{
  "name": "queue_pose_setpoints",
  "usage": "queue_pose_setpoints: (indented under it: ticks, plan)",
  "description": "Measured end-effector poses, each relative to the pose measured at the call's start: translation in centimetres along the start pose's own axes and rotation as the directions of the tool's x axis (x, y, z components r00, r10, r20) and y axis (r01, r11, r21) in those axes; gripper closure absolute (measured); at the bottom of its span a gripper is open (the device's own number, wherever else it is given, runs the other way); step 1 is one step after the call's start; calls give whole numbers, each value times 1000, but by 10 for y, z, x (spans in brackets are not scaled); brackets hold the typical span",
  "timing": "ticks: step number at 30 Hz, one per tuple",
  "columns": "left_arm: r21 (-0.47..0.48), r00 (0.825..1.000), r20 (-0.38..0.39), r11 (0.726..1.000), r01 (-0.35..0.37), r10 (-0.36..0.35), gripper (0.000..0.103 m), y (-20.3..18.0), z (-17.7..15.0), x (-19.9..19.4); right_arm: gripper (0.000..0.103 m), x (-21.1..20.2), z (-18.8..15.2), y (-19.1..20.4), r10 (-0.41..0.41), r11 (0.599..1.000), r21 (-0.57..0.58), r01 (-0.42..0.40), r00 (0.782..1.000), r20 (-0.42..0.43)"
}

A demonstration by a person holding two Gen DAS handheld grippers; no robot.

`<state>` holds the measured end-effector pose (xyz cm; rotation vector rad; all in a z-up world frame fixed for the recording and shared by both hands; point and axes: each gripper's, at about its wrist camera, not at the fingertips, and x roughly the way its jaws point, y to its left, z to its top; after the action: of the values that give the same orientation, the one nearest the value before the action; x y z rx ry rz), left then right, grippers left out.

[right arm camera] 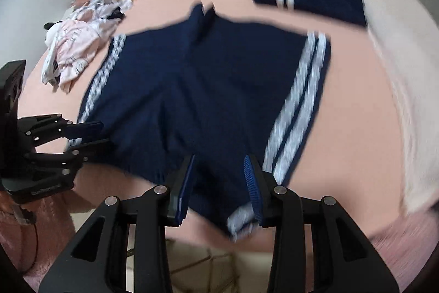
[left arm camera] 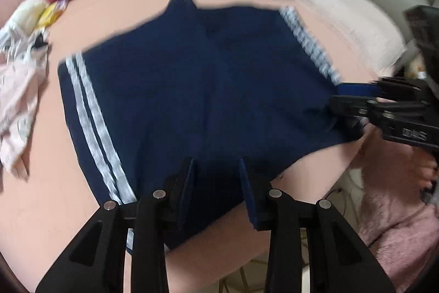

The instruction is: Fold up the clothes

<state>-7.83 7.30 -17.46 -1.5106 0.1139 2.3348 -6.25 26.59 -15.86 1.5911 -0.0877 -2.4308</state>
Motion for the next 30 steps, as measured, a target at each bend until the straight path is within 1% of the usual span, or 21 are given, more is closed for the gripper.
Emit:
queue_pose_setpoints:
  ticks: [1,3,4,5,7,9,10,13,14,16,20,21,22,23,24,25,26,28,29,30]
  plan:
    - [0,1000,-8,1000,-15,15,67,-3,-3,4,66,-1,-6,-5,2,1000,21,-2,1000,11]
    - [-27,999,-2,999,-33,33,66,2,-8,5,66,-7,-12,-15,4,998,56,-6,999,41]
    - [-42,999,3,998,-41,41,64,6,-10,4,66,-13,-14,-21,27,996,80,-33,997,72]
    - [-48,999,9,998,-43,44,64,7,-10,6,66,-20,-15,-27,51,993,99,-61,993,102]
    - [-48,999,23,998,-42,43,63,5,-9,11,66,-24,-18,-32,38,994,99,-49,993,110]
    - [-48,998,37,998,-41,43,62,4,-7,16,66,-7,-21,-27,-59,997,54,58,998,19]
    - [-49,998,36,998,-48,50,62,2,-6,17,66,3,-24,-26,-104,994,35,106,994,-36]
    - [-92,998,40,995,-46,49,61,9,-6,17,66,-6,-28,-23,-122,992,22,122,993,-7]
    - [-106,998,51,994,-38,44,61,10,-9,14,66,-11,-29,-23,-128,992,17,127,992,17]
    - [-125,997,73,992,-26,35,61,12,-15,7,66,-9,-30,-18,-110,994,0,110,993,31]
    - [-134,994,108,991,6,8,60,10,-15,-2,66,-5,-33,-7,-74,996,-36,76,996,57]
    - [-135,995,94,991,-6,19,60,11,-16,-1,66,-3,-33,-4,-70,996,-45,72,996,60]
    - [-140,997,64,989,-42,52,60,14,-17,3,66,7,-33,-2,-104,993,-59,106,994,30]
    - [-157,996,51,986,-58,67,59,19,-20,4,66,9,-34,-1,-119,990,-69,120,992,30]
    - [-180,996,49,982,-60,70,59,24,-23,3,62,6,-35,-2,-138,988,-72,140,990,35]
    - [-216,997,57,976,-37,51,58,32,-25,-1,59,3,-35,-3,-156,985,-71,158,987,40]
    - [-250,997,76,968,-13,33,59,40,-27,-7,56,0,-36,-10,-162,985,-46,164,986,43]
    - [-288,991,130,957,24,14,60,50,-30,-21,56,-7,-39,-22,-175,985,6,175,983,50]
    - [-313,988,155,948,54,-5,60,56,-31,-27,56,-11,-40,-28,-178,984,32,176,983,54]
    - [-345,984,173,934,89,-30,60,62,-33,-32,56,-16,-39,-31,-143,989,52,140,987,74]
